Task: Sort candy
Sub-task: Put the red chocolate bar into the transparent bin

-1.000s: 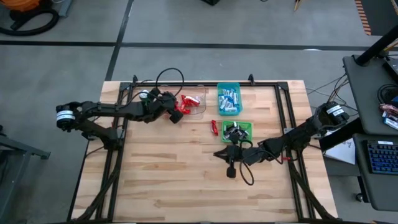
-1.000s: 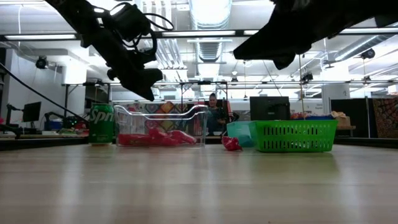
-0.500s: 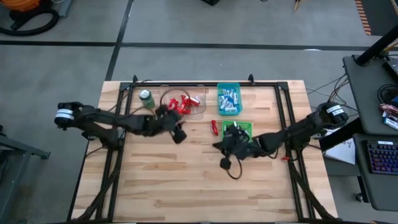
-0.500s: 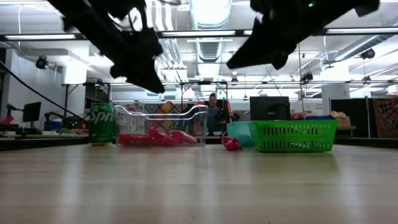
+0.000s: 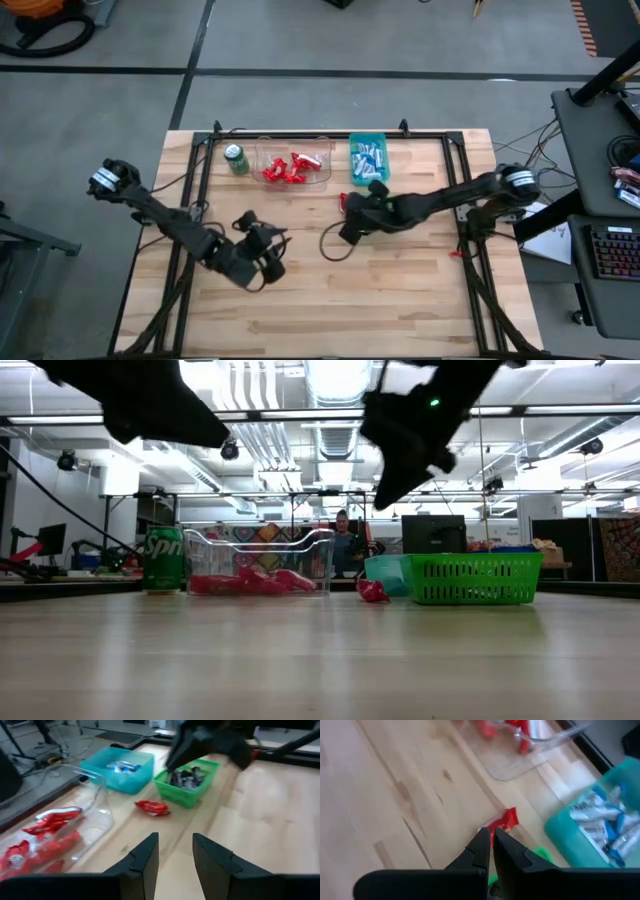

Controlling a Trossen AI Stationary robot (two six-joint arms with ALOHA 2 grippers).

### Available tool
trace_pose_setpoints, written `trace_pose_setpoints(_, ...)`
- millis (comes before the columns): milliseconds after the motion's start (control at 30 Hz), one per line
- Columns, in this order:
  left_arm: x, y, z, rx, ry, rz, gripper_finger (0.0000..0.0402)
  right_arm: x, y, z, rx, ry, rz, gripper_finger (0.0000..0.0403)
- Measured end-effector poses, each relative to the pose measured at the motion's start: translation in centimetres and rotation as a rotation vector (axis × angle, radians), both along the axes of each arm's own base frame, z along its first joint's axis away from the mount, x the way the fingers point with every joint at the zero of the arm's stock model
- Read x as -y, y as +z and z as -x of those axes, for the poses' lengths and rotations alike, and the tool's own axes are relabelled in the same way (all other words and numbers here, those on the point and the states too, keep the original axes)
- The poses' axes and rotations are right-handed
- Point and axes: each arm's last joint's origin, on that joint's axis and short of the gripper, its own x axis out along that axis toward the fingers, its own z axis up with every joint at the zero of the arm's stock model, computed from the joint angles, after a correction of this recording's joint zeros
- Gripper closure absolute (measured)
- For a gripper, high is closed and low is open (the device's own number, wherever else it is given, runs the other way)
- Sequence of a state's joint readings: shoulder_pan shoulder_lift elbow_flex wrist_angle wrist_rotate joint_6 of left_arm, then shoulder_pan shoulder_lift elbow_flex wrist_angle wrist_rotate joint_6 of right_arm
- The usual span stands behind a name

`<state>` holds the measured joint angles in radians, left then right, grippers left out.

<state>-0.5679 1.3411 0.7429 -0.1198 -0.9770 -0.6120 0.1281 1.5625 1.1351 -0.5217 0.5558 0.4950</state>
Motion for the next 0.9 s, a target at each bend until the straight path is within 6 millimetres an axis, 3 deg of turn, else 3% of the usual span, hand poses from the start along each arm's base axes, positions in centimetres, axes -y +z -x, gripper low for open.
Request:
trace_pose_setpoints(333,3.0,0.6,1.5,0.026,-0.119,0.008,0.0299,-0.2,-1.8,-4.5,-0.329,0.07,0.06,0.039)
trace_pose_setpoints(667,3.3,0.4,2.1,0.003,-0.123,-0.055,0.0299,0.6,-6.6,-8.0,-0.529,0.109,0.105,0.039)
trace_pose_setpoints(900,3.3,0.3,2.2,-0.005,-0.121,-0.067,0.0299,1.1,-9.4,-8.9,-0.643,0.1,0.13,0.039)
